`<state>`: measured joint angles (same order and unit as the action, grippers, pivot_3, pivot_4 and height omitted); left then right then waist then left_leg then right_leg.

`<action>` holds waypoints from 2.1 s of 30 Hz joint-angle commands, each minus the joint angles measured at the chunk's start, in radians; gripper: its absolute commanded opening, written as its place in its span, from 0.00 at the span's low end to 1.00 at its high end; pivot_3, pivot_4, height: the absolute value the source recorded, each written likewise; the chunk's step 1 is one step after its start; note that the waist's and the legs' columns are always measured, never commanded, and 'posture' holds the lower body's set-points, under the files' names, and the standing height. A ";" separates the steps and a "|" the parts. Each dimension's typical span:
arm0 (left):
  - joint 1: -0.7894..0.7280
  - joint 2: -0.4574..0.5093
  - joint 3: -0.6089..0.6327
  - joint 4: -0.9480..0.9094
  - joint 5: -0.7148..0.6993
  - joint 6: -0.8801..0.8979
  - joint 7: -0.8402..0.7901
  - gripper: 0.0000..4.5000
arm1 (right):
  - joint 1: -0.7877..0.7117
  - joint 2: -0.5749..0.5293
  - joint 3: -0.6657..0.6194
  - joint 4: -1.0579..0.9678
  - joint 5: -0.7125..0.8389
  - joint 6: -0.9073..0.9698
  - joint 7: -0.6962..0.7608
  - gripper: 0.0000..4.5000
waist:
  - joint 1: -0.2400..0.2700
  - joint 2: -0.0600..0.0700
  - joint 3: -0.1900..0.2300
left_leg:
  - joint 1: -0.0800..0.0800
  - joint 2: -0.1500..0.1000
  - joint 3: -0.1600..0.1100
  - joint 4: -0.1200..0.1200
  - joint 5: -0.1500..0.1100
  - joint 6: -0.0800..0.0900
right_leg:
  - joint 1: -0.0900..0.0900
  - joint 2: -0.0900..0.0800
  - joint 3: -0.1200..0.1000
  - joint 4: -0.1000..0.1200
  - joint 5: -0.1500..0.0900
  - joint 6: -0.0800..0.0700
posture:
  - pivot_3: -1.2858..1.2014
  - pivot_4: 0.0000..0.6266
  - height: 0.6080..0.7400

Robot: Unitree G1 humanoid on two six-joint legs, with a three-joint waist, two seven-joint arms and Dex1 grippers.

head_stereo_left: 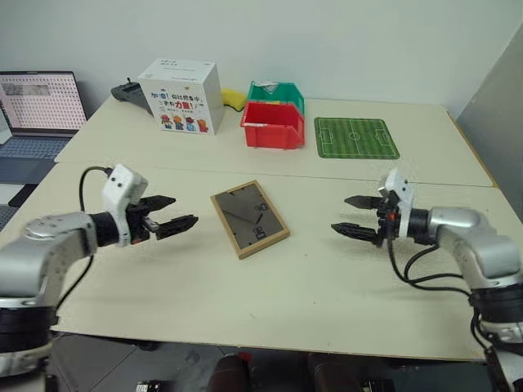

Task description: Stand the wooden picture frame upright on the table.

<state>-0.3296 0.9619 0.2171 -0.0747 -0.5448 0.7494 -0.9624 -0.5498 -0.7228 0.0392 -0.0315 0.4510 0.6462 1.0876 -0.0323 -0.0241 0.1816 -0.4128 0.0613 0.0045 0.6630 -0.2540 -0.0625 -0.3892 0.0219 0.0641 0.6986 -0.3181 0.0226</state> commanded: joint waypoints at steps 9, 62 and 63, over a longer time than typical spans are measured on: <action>-0.007 -0.091 0.063 0.061 0.071 -0.097 0.140 0.91 | -0.200 0.147 0.089 0.335 -0.166 -0.219 -0.038 0.92 | -0.006 0.000 0.000 | -0.001 0.001 0.000 0.001 0.000 0.000 | -0.002 0.000 0.001 0.002 0.000 0.000 | 0.52 0.24 1.00; -0.025 -0.497 -0.390 -0.128 0.245 0.089 0.351 0.00 | 0.135 0.180 0.072 -0.036 -0.336 -0.077 -0.210 0.00 | 0.007 -0.002 -0.002 | -0.003 -0.005 0.000 0.002 0.002 0.001 | -0.007 -0.004 0.005 0.011 0.000 0.001 | 0.52 0.24 1.00; -0.019 -0.470 -0.365 -0.132 0.236 0.099 0.338 0.00 | 0.132 0.169 0.062 -0.028 -0.334 -0.080 -0.218 0.00 | 0.007 -0.002 -0.002 | -0.003 -0.005 -0.001 0.002 0.002 0.001 | -0.007 -0.004 0.005 0.011 0.000 0.001 | 0.52 0.24 1.00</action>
<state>-0.3648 0.4551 -0.1560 -0.1906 -0.2935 0.8252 -0.5898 -0.4124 -0.5291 0.1466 -0.0511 0.1189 0.5923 0.8852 -0.0257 -0.0257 0.1796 -0.4153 0.0563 0.0039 0.6652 -0.2524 -0.0615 -0.3963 0.0175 0.0689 0.7093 -0.3186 0.0236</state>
